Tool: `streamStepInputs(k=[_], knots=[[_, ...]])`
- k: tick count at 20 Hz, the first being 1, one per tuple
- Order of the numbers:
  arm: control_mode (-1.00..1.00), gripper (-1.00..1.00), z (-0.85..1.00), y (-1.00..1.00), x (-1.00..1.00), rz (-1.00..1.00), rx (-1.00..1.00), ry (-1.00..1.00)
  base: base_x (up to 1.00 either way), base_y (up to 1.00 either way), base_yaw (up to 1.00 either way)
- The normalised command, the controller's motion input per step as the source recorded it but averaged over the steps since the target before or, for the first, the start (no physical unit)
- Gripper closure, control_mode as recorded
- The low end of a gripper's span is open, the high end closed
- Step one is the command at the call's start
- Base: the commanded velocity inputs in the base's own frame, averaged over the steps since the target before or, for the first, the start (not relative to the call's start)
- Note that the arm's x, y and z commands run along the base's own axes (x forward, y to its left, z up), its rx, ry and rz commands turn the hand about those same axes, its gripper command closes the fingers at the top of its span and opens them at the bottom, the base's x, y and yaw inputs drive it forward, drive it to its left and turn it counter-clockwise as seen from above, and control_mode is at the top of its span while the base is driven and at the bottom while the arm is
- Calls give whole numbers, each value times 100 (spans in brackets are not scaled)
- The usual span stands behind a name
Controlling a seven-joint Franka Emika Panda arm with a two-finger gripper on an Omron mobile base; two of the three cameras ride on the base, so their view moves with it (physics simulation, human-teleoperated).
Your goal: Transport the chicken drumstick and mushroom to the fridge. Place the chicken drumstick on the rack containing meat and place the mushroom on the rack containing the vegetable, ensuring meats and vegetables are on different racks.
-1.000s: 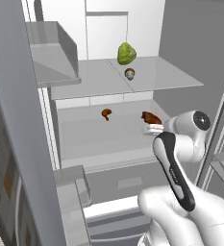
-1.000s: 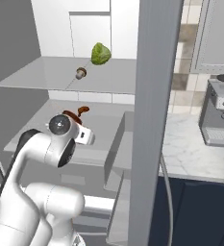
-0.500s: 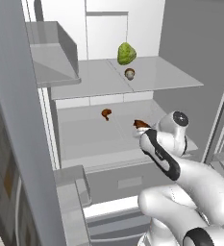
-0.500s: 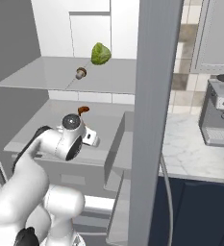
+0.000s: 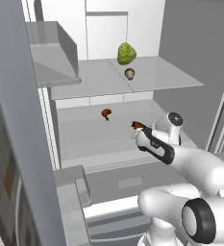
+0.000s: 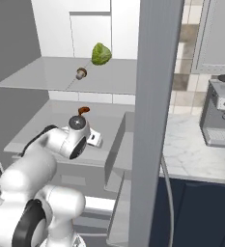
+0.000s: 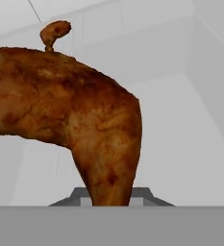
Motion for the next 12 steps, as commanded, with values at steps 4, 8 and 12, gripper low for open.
streamStepInputs(k=[4,8,12], knots=[[-100,100,-43,0,39,0,0,0,0,0,0],[-100,100,-36,0,49,0,0,0,0,0,0],[-100,100,-31,0,43,0,0,0,0,0,0]])
